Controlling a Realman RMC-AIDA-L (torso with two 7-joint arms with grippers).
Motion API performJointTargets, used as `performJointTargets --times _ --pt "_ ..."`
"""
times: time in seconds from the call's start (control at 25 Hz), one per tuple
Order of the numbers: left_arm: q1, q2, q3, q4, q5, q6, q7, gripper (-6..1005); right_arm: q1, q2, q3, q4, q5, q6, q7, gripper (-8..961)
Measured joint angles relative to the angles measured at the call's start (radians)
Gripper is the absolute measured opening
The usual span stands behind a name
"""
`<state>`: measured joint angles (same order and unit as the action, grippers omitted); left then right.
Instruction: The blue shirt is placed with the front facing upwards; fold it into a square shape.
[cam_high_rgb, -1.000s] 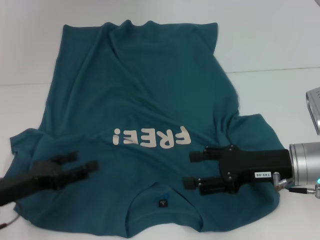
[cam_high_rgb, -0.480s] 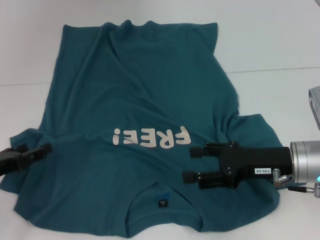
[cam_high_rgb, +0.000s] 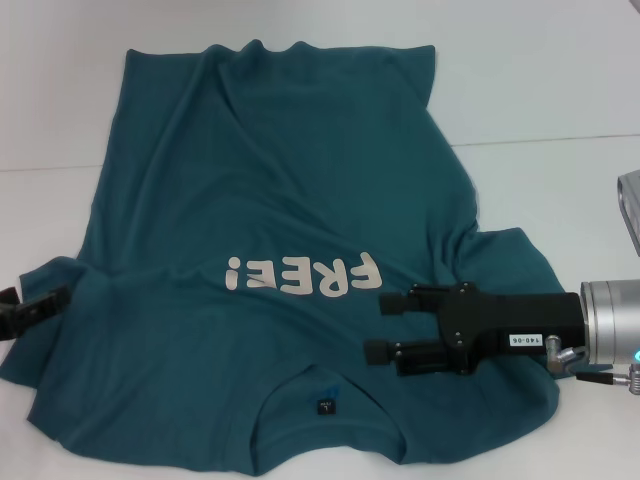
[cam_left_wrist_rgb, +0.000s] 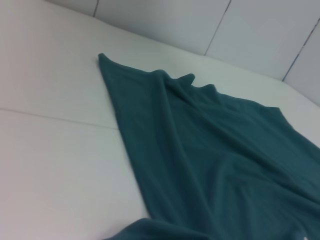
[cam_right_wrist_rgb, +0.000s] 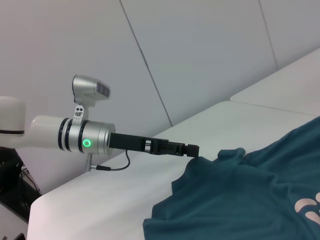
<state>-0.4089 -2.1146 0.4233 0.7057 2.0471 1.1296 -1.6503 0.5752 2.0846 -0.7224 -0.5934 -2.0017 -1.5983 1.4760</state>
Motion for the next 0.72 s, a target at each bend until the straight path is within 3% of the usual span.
performJointTargets --times 0.72 --pt "0.007 -0.005 0.01 0.0 0.099 0.008 -0.021 833 0.008 0.0 0.0 0.0 0.0 0.0 0.001 882"
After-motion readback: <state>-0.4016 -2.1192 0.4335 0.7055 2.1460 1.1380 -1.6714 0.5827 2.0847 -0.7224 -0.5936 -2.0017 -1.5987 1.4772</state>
